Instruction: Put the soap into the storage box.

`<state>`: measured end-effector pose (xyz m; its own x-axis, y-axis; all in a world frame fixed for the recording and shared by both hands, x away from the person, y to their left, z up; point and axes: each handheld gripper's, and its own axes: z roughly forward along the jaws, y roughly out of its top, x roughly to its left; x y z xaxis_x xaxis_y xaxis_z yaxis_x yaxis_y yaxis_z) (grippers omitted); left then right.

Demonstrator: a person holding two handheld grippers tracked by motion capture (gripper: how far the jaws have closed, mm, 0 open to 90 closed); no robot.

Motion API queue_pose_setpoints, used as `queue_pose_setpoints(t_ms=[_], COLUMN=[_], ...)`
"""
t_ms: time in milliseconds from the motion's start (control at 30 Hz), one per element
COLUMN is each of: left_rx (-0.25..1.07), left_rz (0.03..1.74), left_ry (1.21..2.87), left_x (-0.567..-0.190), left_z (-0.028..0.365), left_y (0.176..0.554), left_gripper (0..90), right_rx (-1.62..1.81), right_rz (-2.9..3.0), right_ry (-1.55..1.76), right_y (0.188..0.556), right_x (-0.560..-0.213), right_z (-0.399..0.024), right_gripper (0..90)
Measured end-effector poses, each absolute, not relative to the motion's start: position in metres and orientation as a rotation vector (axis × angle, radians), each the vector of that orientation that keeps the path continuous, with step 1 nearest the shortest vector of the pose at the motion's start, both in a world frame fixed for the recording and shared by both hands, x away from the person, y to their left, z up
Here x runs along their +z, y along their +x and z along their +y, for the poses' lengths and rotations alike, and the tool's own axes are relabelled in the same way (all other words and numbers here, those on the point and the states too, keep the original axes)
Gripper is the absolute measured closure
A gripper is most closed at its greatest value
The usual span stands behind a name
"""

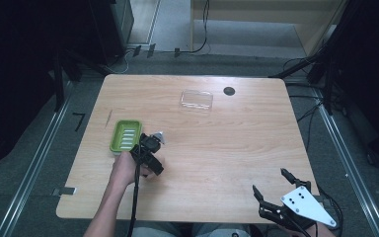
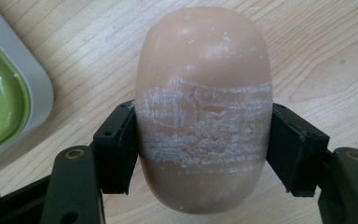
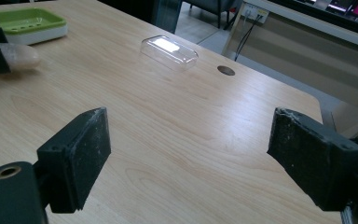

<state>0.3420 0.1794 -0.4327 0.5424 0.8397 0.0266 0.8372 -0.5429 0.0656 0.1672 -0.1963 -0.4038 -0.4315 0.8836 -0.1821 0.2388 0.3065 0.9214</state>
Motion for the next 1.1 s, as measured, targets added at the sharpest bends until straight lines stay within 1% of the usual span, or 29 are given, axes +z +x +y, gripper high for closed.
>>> queue_pose_setpoints(t_ms=[600, 1100], left_rx=[0.089, 0.106], left_rz=[1.486, 1.544], left_ry=[2.705, 2.678], left_x=[-0.423, -0.420], left_z=[0.197, 0.216], left_y=[0.334, 0.331], left_gripper=[33.8, 33.8], right_rx=[1.139, 1.140], right_rz=[1.850, 1.852], right_ry=[0.999, 0.998], right_y=[0.167, 0.167], right_x=[-0.404, -0.404], right_z=[-0.196, -0.196], right_gripper=[13.3, 13.3])
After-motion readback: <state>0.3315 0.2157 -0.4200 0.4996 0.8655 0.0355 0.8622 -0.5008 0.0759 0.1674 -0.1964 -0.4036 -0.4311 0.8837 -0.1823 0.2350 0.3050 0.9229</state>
